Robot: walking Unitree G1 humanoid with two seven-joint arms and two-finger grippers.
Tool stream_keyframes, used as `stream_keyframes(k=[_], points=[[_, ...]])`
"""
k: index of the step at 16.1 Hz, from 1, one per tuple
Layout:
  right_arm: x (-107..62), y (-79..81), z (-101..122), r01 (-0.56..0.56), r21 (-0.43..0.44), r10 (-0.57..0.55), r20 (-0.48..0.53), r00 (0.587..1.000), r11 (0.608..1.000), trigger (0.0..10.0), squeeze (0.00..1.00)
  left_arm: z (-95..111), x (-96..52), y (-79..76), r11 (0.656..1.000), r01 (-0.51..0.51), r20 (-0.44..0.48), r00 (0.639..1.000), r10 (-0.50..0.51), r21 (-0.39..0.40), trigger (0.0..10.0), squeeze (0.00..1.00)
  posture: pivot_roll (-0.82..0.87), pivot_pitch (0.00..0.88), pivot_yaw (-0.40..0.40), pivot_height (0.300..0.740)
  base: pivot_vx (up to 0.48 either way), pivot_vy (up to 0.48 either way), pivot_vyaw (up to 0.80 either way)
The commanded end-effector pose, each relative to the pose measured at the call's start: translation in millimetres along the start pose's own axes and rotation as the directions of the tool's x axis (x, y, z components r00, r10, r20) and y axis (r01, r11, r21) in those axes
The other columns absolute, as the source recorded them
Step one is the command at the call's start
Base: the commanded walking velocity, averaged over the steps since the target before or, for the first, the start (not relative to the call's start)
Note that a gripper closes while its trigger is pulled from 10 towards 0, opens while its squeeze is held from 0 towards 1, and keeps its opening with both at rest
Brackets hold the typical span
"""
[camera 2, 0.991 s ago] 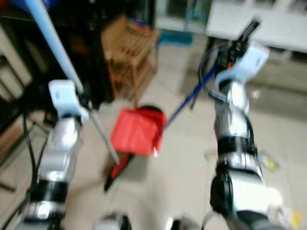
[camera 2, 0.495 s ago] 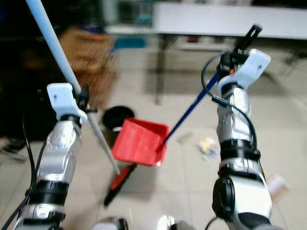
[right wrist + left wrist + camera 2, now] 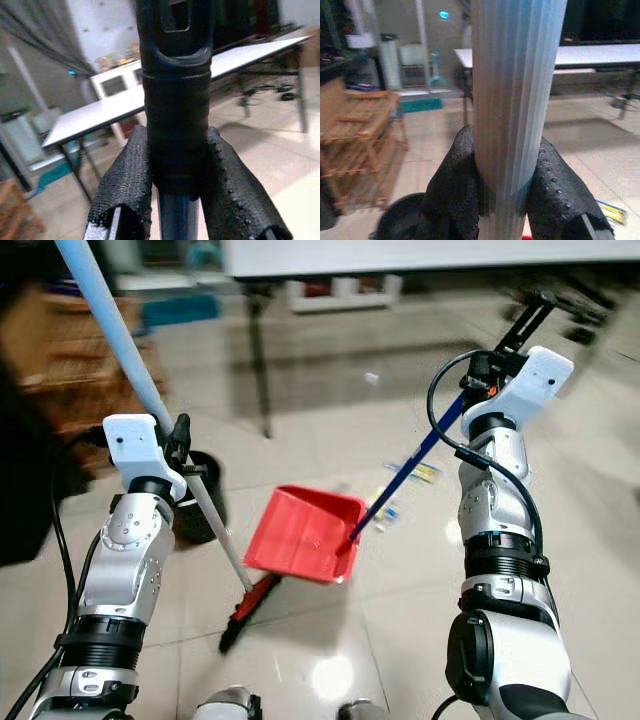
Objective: Sweep floor
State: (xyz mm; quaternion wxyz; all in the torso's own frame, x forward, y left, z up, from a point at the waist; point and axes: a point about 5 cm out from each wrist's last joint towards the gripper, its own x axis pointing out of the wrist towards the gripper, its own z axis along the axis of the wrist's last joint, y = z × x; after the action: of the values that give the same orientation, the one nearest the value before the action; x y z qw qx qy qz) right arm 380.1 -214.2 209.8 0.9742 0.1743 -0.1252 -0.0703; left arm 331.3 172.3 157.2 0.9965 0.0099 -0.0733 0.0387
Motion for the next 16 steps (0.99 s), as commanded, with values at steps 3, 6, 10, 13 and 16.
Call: stream_keyframes(k=[3,6,10,13,16], points=[[0.4,3.4,9.6,-0.006,0.018,0.005,0.039,0.999,1.000,10.0,0.00,12.6,2.5,-1.2,1.000,0.012,0.047,0.999,-0.012,-0.006,10.0,0.00,-0.01,0.095,-0.002,0.740,0.000,0.000,-0.77],[0.2,2.7,9.3,-0.001,0.018,0.000,0.038,0.999,1.000,10.0,0.00,12.8,3.7,-2.0,1.000,0.017,0.043,0.999,-0.017,-0.005,10.0,0.00,-0.01,0.097,0.001,0.740,0.000,0.000,-0.77],[-1.9,0.2,6.5,0.010,0.022,-0.011,0.036,0.999,1.000,10.0,0.00,12.5,4.4,-3.5,1.000,0.025,0.038,0.999,-0.025,-0.002,10.0,0.00,-0.02,0.100,0.006,0.740,0.000,0.000,-0.39],[-3.5,-0.6,3.4,0.017,0.024,-0.018,0.024,1.000,1.000,10.0,0.00,12.8,5.2,-4.9,0.999,0.040,0.034,0.999,-0.040,0.002,10.0,0.00,-0.02,0.102,0.006,0.740,0.000,0.000,0.00],[-3.0,-1.5,1.3,0.020,0.052,-0.020,0.003,1.000,0.998,10.0,0.00,12.1,6.5,-5.2,0.999,0.038,0.025,0.999,-0.038,0.016,10.0,0.00,-0.02,0.101,0.006,0.740,0.091,0.000,-0.43]])
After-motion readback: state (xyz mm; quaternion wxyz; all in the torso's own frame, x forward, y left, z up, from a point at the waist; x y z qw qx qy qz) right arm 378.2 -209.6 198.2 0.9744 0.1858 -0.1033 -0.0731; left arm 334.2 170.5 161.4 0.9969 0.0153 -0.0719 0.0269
